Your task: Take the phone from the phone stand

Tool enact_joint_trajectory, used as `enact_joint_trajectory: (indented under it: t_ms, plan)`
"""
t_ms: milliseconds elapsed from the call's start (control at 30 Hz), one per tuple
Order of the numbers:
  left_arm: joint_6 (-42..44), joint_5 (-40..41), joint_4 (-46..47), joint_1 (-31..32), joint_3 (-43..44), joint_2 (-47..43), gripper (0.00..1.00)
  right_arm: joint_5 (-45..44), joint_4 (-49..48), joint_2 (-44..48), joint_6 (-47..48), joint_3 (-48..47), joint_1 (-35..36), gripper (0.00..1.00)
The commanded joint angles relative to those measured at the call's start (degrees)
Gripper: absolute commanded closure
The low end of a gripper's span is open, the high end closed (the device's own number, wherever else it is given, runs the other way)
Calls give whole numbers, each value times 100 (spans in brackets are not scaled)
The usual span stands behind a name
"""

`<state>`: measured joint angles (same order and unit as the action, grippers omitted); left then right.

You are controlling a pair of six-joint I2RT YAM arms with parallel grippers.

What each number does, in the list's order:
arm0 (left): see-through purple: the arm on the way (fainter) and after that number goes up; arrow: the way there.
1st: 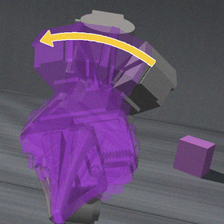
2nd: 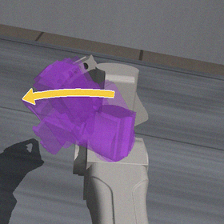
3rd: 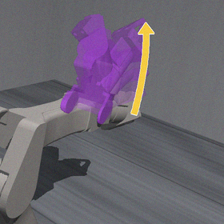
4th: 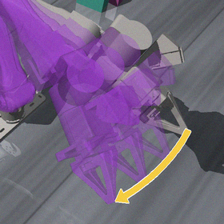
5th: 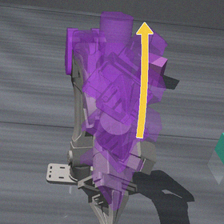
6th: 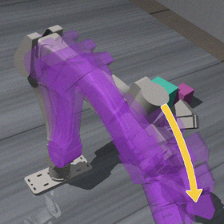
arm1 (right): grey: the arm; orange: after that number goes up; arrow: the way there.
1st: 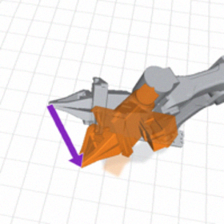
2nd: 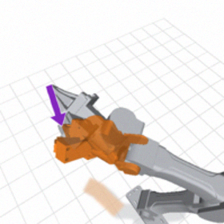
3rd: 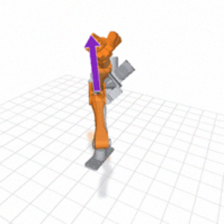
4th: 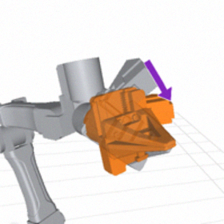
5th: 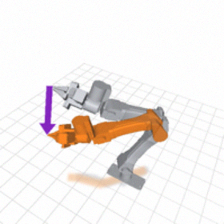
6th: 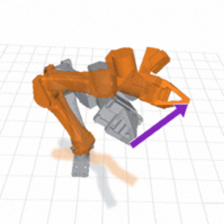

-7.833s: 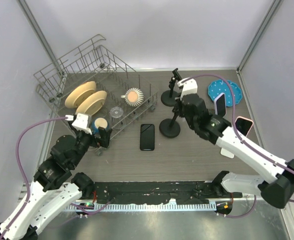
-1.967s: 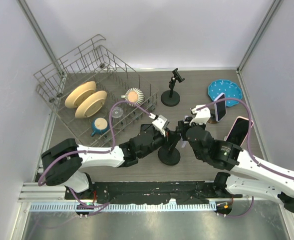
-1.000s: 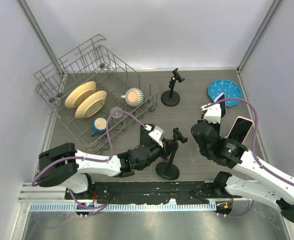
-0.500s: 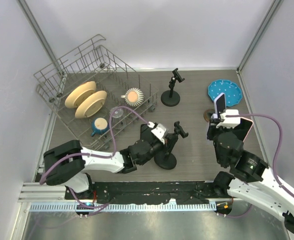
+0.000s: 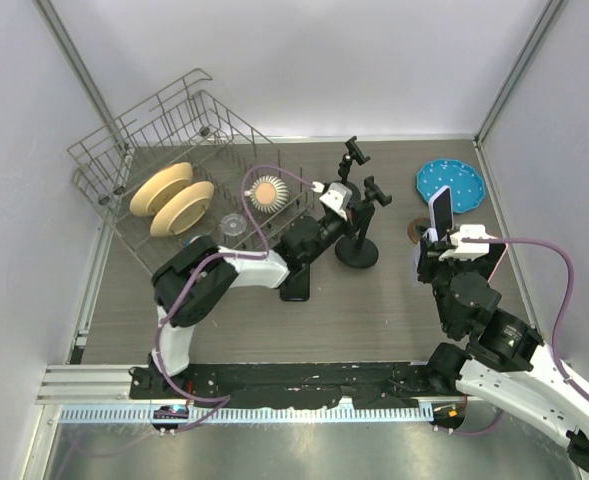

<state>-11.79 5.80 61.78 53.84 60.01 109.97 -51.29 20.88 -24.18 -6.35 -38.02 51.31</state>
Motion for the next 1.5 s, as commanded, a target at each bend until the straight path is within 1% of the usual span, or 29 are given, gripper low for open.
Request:
enact_joint_trajectory:
  t_ms: [0, 67, 100, 167, 267, 367, 400, 500, 600, 700, 733, 833, 900, 933, 1000, 1033, 1100, 1133, 1200, 1233, 1333, 1400, 1433, 1467]
  plan:
    - [-288, -754, 994, -470, 1255, 734, 100, 40, -568, 168, 20, -30, 28, 99]
    - [-236, -1000, 977, -559, 1652, 1234, 100, 57, -585, 169, 28, -30, 37, 99]
    - [-184, -1072, 1037, -638, 2020, 1420, 100, 92, -594, 168, 37, -39, 37, 99]
    - [-122, -1195, 1047, -708, 2373, 1884, 100, 93, -594, 160, 46, -48, 46, 99]
    - [-209, -1380, 784, -849, 3233, 2264, 100, 93, -594, 160, 46, -48, 55, 99]
    - [-210, -1468, 643, -919, 3683, 2677, 100, 93, -594, 160, 55, -30, 90, 99]
    - [-209, -1494, 651, -911, 3754, 2809, 100, 84, -586, 142, 55, -30, 90, 99]
    - [-253, -1565, 572, -911, 3826, 2837, 100, 119, -594, 116, 81, -30, 99, 99]
    - [-271, -1556, 659, -911, 3650, 2749, 95, 154, -603, 116, 81, -30, 107, 99]
    - [-280, -1600, 730, -911, 3378, 2635, 85, 172, -603, 116, 90, -39, 107, 99]
    - [-306, -1626, 765, -911, 3299, 2556, 79, 189, -620, 116, 107, -39, 107, 99]
    - [-420, -1688, 967, -902, 3009, 2459, 72, 224, -603, 98, 108, -39, 107, 99]
    - [-438, -1679, 1082, -902, 2798, 2362, 68, 268, -603, 89, 116, -48, 107, 99]
    - [-429, -1670, 1099, -902, 2745, 2336, 64, 268, -603, 81, 116, -48, 107, 99]
    - [-420, -1679, 1152, -902, 2604, 2239, 59, 295, -568, 63, 108, -74, 107, 99]
    - [-420, -1679, 1178, -902, 2543, 2196, 52, 330, -559, 54, 116, -91, 107, 99]
    - [-438, -1679, 1284, -902, 2332, 2020, 43, 356, -498, 28, 108, -144, 107, 99]
    - [-447, -1679, 1319, -902, 2244, 1950, 35, 365, -480, 2, 116, -170, 107, 99]
    - [-438, -1653, 1381, -893, 1963, 1705, 26, 374, -384, -68, 64, -267, 107, 99]
    - [-438, -1618, 1398, -885, 1849, 1625, 19, 383, -331, -104, 20, -302, 116, 99]
    - [-421, -1460, 1609, -858, 1278, 1204, 8, 435, -59, -279, -191, -530, 107, 99]
    - [-342, -1328, 1811, -788, 742, 966, 5, 479, 169, -393, -331, -724, 107, 99]
    - [-298, -1249, 1864, -753, 558, 677, 3, 479, 257, -507, -506, -785, 107, 99]
    - [-228, -1100, 1925, -666, 164, 535, 2, 462, 415, -578, -603, -916, 107, 99]
